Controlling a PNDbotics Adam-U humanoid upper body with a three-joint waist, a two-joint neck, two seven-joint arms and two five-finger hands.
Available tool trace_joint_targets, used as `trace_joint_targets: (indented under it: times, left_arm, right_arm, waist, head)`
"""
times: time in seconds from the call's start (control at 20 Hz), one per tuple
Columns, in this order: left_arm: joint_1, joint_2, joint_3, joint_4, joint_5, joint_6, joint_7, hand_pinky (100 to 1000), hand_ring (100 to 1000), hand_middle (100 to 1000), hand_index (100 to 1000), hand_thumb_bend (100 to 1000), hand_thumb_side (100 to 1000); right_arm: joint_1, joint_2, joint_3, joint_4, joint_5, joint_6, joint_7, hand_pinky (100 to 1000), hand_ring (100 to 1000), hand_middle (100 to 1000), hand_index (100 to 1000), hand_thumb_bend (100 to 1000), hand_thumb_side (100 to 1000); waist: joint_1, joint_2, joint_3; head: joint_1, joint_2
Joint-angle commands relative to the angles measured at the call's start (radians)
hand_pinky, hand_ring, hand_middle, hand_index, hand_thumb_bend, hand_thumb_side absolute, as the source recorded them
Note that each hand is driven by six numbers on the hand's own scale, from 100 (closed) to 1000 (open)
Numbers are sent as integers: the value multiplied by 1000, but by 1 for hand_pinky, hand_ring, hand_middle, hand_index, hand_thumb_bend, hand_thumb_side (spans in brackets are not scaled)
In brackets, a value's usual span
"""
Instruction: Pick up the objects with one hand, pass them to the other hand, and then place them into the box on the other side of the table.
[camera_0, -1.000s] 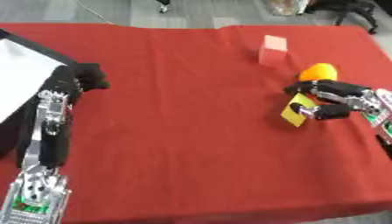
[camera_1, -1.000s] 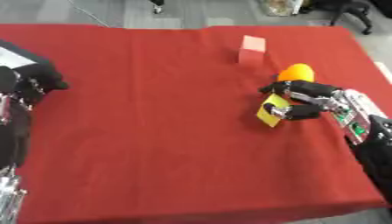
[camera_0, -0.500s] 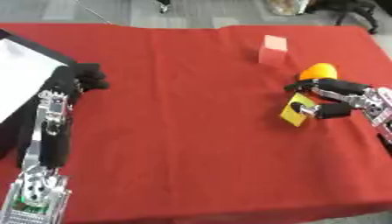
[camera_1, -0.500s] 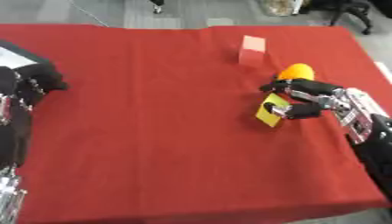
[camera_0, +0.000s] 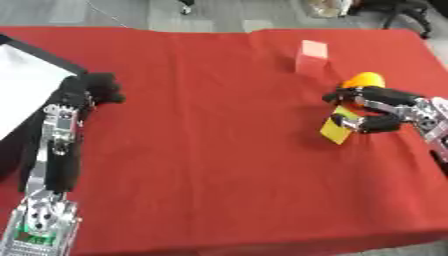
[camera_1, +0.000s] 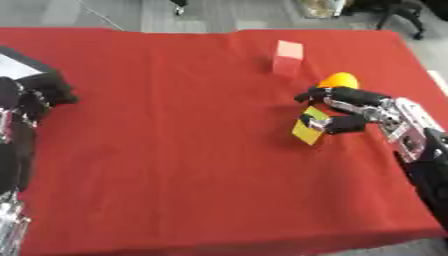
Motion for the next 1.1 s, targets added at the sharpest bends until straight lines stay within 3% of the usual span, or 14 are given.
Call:
trace_joint_targets:
  times: [0.05, 1.0, 1.1]
  left_arm:
    - [-8, 14, -2, -12, 3, -1, 0, 757, 604, 593, 734, 324, 1000]
    - [-9, 14, -2, -12, 3, -1, 0, 757, 604, 593, 734, 324, 1000]
    - [-9, 14, -2, -12, 3, -1, 0, 757, 604, 593, 734, 324, 1000]
  right_arm:
    - [-8, -43, -3, -23, -8, -3, 9, 838, 828, 866, 972, 152, 1000]
    - [-4, -41, 17, -25, 55, -30, 78, 833, 833, 875, 975, 100, 1000]
    - [-5, -42, 17, -26, 66, -33, 76, 814, 813, 853, 960, 100, 897]
  waist:
    - [-1, -14, -1]
    - [-1, -14, 0]
    - [-1, -14, 0]
  head:
    - [3, -2]
    - [5, -2]
    - [4, -2]
